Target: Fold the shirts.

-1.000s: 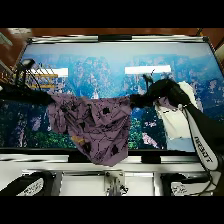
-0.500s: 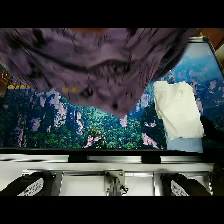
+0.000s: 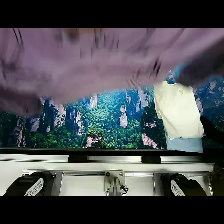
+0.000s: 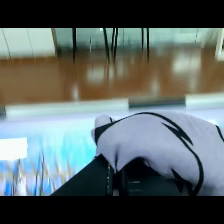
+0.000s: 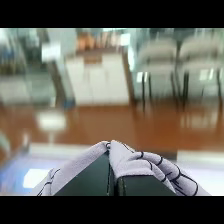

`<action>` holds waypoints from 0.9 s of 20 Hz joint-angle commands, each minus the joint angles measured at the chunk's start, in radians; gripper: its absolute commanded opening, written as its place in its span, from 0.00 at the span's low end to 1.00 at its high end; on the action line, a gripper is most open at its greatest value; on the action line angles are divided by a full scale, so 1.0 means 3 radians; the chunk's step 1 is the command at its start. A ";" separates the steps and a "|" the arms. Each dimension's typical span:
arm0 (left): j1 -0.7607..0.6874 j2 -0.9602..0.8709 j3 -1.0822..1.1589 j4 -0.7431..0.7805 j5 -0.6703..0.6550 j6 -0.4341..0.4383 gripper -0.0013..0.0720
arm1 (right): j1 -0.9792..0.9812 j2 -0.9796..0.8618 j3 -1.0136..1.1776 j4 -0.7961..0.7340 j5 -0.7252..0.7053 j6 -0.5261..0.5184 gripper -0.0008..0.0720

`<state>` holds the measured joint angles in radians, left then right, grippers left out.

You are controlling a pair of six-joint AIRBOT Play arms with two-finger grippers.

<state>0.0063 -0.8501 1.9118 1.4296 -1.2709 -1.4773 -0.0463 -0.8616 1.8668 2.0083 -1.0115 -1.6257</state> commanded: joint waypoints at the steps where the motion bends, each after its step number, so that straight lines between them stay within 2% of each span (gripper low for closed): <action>1: -0.0003 0.0281 -0.0813 0.0146 -0.0799 -0.0123 0.10 | -0.0008 0.0033 -0.0132 -0.0027 -0.1653 0.0158 0.11; 3: -0.0001 0.0650 -0.1544 0.0130 -0.0623 -0.0183 0.10 | -0.0008 0.0084 -0.0282 -0.0088 -0.2054 0.0158 0.11; 5: -0.0001 0.1086 -0.2171 -0.0067 -0.0565 -0.0390 0.10 | -0.0008 0.0158 -0.0376 -0.0097 -0.2274 0.0174 0.11; 9: 0.0000 0.1522 -0.2861 -0.0215 -0.0366 -0.0397 0.10 | -0.0008 0.0108 -0.0704 -0.0182 -0.2241 0.0235 0.11; 13: -0.0001 0.0970 -0.3033 -0.0219 -0.0123 -0.0478 0.10 | 0.0003 -0.0298 -0.1499 -0.0169 -0.2104 0.0175 0.11; 16: 0.0000 0.0078 -0.3030 -0.0237 0.0048 -0.0403 0.10 | 0.0003 -0.0875 -0.1954 -0.0088 -0.1673 0.0041 0.11; 18: -0.0001 -0.0682 -0.2944 -0.0342 0.0103 -0.0340 0.10 | 0.0001 -0.1405 -0.1960 0.0272 -0.1382 -0.0045 0.11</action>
<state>0.0055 -0.8108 1.0229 1.3586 -1.2797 -1.6012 -0.0463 -1.1168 1.3441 1.9903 -1.5398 -1.6009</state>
